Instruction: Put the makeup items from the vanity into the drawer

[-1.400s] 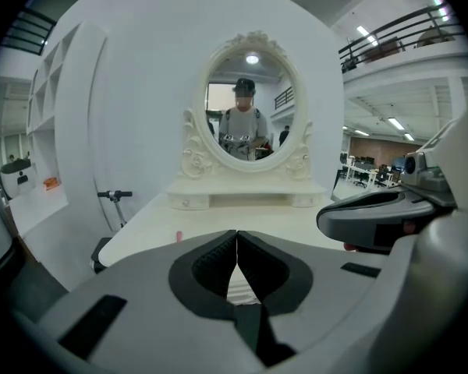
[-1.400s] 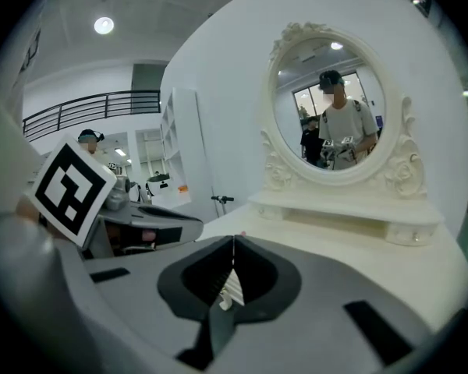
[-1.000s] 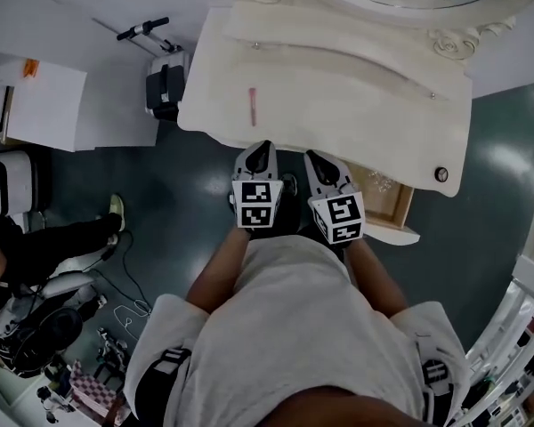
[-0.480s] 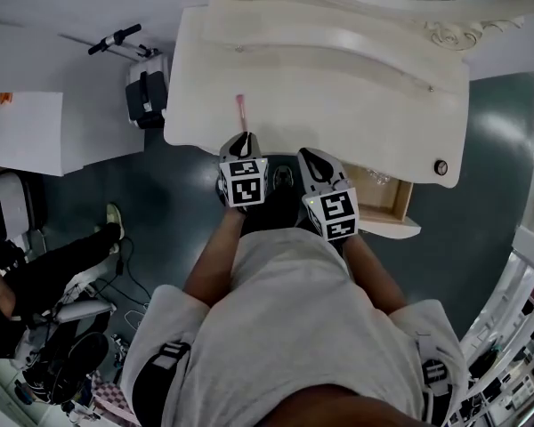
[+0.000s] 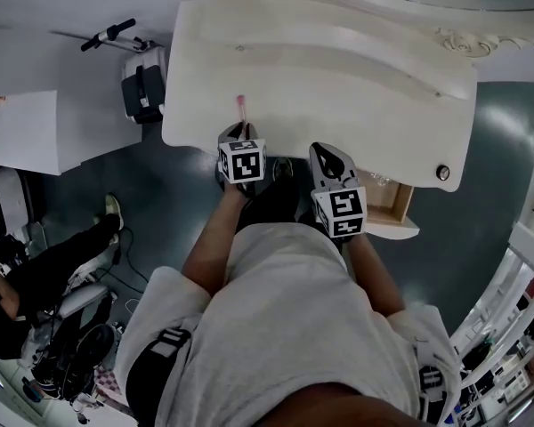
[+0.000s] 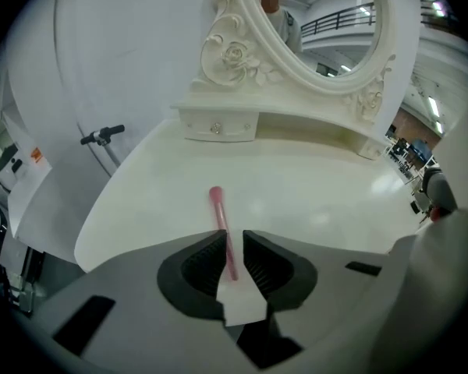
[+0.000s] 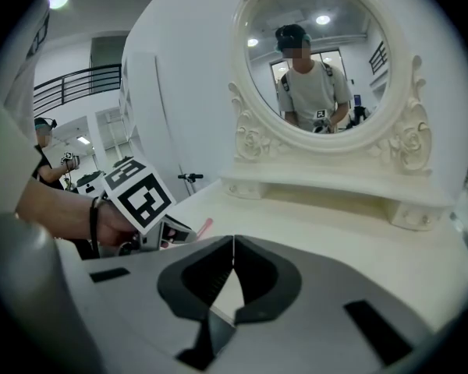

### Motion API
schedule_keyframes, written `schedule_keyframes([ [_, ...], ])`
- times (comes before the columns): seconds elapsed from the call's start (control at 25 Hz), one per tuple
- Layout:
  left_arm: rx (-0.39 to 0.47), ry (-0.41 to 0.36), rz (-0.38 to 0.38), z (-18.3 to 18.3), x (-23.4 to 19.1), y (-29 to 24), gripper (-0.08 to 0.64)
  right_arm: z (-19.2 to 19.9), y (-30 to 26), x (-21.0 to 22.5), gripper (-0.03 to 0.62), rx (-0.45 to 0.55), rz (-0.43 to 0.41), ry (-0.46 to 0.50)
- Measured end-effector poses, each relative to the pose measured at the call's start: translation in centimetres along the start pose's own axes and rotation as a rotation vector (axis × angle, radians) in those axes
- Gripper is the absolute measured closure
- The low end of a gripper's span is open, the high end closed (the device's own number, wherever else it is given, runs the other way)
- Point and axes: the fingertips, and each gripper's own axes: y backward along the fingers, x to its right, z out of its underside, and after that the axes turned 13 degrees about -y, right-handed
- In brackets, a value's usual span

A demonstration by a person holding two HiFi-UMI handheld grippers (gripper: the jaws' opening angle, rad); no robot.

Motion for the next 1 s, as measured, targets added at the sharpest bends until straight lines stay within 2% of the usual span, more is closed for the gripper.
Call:
schedule_keyframes([
  [0.08,-0.022,0.013,0.009,0.2,0.1,-0.6,0.466,-0.1,0.2,0.6,0.577,-0.002,0.011,-0.005],
  [0.12,-0.034,0.023,0.015,0.3,0.1,-0.9,0.462,-0.1,0.3,0.9,0.577,-0.002,0.016,-0.008],
  [0.4,-0.084,0.093,0.01,1.5,-0.4,-2.2,0.462,0.2,1.2,2.1,0.577,0.008,0.074,0.004],
  [0.52,-0.09,0.096,0.026,1.3,-0.3,-2.1,0.463,0.1,1.7,2.5,0.577,0.017,0.09,0.001],
  [0.6,-0.088,0.105,0.029,1.5,-0.4,-2.1,0.515,0.2,2.1,2.4,0.577,0.018,0.094,0.004],
  [0.72,-0.083,0.14,0.046,2.0,-0.4,-2.3,0.517,0.6,2.5,2.2,0.577,0.019,0.092,0.01],
  [0.84,-0.09,0.137,0.053,2.2,0.1,-2.1,0.517,0.7,2.9,2.3,0.577,0.022,0.092,0.005],
  [1.0,-0.059,0.09,0.04,1.2,0.6,-1.0,0.517,0.4,3.5,2.5,0.577,0.04,0.098,0.007],
])
